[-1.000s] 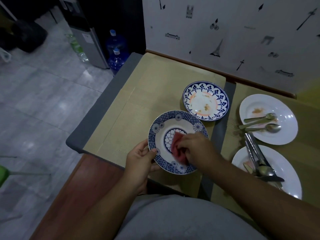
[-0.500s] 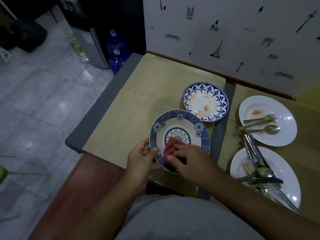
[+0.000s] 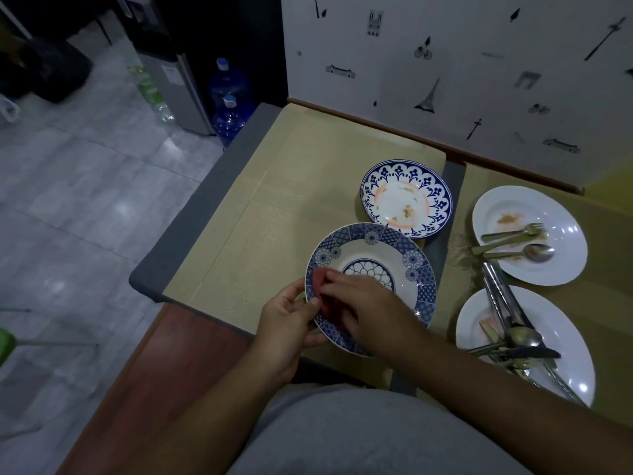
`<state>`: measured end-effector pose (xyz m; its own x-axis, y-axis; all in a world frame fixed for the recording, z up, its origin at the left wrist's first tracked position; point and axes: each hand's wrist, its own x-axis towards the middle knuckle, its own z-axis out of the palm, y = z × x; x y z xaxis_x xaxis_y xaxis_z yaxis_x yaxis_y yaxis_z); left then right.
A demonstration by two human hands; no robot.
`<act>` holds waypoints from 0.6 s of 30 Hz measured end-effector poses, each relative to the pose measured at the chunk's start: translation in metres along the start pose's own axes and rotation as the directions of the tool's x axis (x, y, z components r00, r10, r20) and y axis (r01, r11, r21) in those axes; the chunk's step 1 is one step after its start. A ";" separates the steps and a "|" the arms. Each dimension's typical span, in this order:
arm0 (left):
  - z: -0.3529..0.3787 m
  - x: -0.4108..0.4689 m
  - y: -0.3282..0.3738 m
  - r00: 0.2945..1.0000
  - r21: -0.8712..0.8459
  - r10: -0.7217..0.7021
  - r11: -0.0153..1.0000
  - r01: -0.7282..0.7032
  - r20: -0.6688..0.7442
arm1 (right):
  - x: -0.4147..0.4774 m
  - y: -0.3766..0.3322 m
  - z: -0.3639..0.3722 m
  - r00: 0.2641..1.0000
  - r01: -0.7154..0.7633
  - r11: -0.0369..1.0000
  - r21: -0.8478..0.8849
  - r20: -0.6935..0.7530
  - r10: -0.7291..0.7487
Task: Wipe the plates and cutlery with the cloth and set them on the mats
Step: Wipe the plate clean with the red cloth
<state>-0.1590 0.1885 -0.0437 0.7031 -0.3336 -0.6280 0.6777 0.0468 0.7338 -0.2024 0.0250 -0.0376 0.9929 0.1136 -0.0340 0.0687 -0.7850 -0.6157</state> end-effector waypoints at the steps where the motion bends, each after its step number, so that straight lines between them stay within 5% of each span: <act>1: 0.000 -0.001 0.000 1.000 -0.004 0.000 1.000 0.000 0.004 | 0.011 0.003 -0.002 1.000 0.017 0.999 -0.048 -0.011 -0.018; 7: -0.007 0.001 0.006 0.996 -0.031 0.063 0.997 -0.065 -0.055 | 0.027 0.034 -0.023 0.990 -0.098 0.960 -0.263 -0.124 0.067; 13: -0.012 -0.005 0.001 0.999 -0.028 0.027 0.999 -0.029 -0.046 | -0.009 0.011 0.016 0.995 0.079 0.980 -0.184 0.073 -0.067; 15: -0.012 -0.008 0.000 0.999 -0.023 0.030 0.999 -0.031 -0.029 | 0.011 0.004 0.010 0.989 0.145 0.975 -0.167 0.004 -0.146; 18: -0.012 -0.010 0.004 0.998 -0.031 0.055 0.998 -0.056 -0.043 | 0.033 0.018 -0.013 0.986 0.003 0.978 -0.208 -0.160 -0.037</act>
<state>-0.1611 0.2032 -0.0377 0.7477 -0.2899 -0.5974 0.6435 0.0942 0.7596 -0.1675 0.0071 -0.0393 0.9924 0.0434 0.1150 0.0899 -0.8940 -0.4389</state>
